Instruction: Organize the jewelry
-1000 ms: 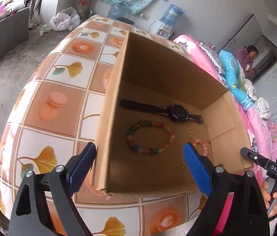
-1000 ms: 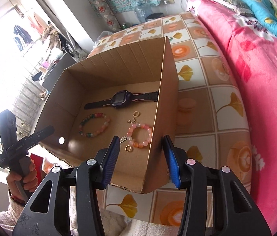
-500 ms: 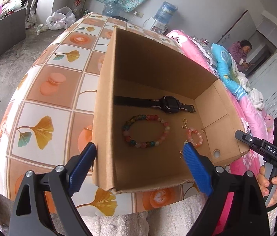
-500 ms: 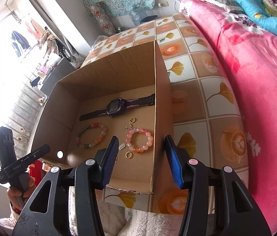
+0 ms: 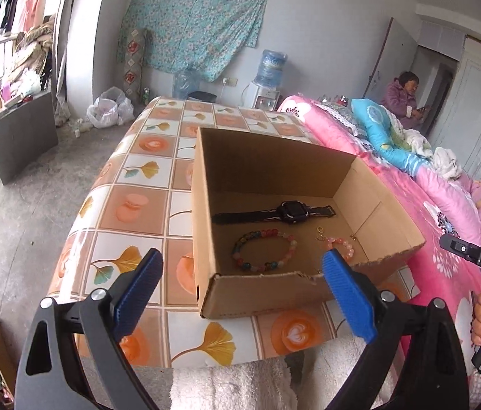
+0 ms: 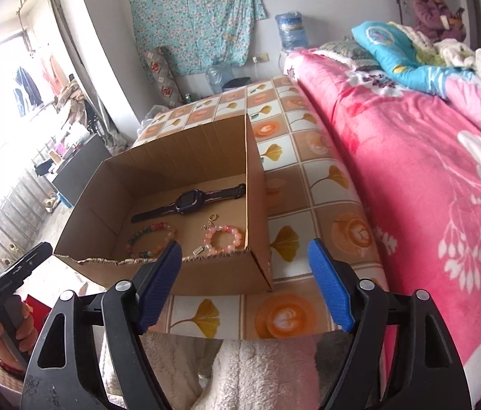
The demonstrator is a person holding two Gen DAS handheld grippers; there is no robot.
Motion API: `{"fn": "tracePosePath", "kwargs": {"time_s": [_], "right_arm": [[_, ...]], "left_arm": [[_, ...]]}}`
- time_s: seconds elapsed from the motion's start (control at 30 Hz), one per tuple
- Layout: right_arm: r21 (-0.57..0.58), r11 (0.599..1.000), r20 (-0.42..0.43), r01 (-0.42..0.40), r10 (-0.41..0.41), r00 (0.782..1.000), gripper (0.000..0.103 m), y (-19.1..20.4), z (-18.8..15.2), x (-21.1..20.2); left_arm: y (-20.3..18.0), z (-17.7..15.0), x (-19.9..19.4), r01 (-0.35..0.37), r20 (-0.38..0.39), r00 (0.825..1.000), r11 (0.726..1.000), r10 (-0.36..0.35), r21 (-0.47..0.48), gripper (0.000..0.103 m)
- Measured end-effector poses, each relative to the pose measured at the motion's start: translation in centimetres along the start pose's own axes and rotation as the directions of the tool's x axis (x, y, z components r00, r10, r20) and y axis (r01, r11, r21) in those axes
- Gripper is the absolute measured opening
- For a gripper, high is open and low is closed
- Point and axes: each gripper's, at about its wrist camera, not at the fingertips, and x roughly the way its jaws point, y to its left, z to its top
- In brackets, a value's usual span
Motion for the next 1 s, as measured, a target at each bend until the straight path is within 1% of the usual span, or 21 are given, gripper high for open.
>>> {"fn": "tracePosePath", "kwargs": {"time_s": [0.07,0.13,0.2,0.27,0.3,0.37,0.43,0.53,0.6,0.67,0.77,0.87,1.0], "right_arm": [[-0.025,0.999,-0.015,0.04,-0.041,0.999,0.082,0.8,-1.5,-0.7],[-0.058,0.997,-0.044,0.041,-0.044,0.998,0.086,1.7,-2.8,-0.9],[-0.077,0.995,-0.055,0.056,-0.06,0.997,0.088,2.5,-3.8,-1.0],[-0.098,0.993,-0.057,0.065,-0.07,0.996,0.093,3.1,-4.4,-0.8],[-0.106,0.991,-0.057,0.079,-0.085,0.995,0.093,3.4,-4.6,-0.7],[-0.115,0.987,-0.043,0.116,-0.122,0.992,0.095,3.8,-4.7,-0.5],[-0.137,0.979,-0.022,0.151,-0.156,0.988,0.095,4.3,-4.7,-0.6],[-0.166,0.972,-0.004,0.167,-0.17,0.985,0.095,4.7,-4.8,-0.9],[-0.164,0.968,0.01,0.192,-0.193,0.981,0.095,4.7,-4.8,-1.0],[-0.15,0.968,0.019,0.202,-0.202,0.979,0.095,4.6,-4.6,-1.0],[-0.131,0.972,0.019,0.193,-0.193,0.981,0.095,4.5,-4.3,-0.8],[-0.13,0.974,0.007,0.186,-0.186,0.982,0.095,4.9,-4.1,-0.2],[-0.159,0.971,-0.028,0.179,-0.186,0.982,0.095,5.6,-4.0,1.2]], "left_arm": [[-0.8,-0.7,-1.0,-0.016,0.016,1.0,1.0,0.016,0.017,0.096],[-2.0,-1.4,-1.6,-0.012,0.019,1.0,1.0,0.011,0.023,0.097],[-3.4,-2.1,-1.5,-0.015,-0.003,1.0,0.999,0.015,0.045,0.097],[-4.8,-2.9,-1.0,0.01,-0.034,0.999,0.996,-0.007,0.084,0.097],[-5.5,-3.3,-0.6,0.018,-0.047,0.999,0.994,-0.014,0.103,0.097],[-6.6,-3.7,-0.2,-0.008,-0.049,0.999,0.992,0.015,0.127,0.097],[-7.5,-3.9,-0.1,-0.047,-0.023,0.998,0.99,0.051,0.134,0.097],[-8.0,-4.0,-0.2,-0.088,0.017,0.996,0.988,0.086,0.125,0.097],[-8.3,-3.8,-0.1,-0.11,0.027,0.994,0.988,0.107,0.112,0.097],[-8.2,-3.6,0.3,-0.123,0.006,0.992,0.986,0.123,0.108,0.097],[-8.4,-3.3,1.2,-0.129,-0.042,0.99,0.986,0.134,0.104,0.097],[-8.4,-3.1,2.0,-0.154,-0.088,0.983,0.986,0.159,0.069,0.097],[-7.9,-3.2,3.2,-0.156,-0.166,0.974,0.988,0.156,0.016,0.097]]}}
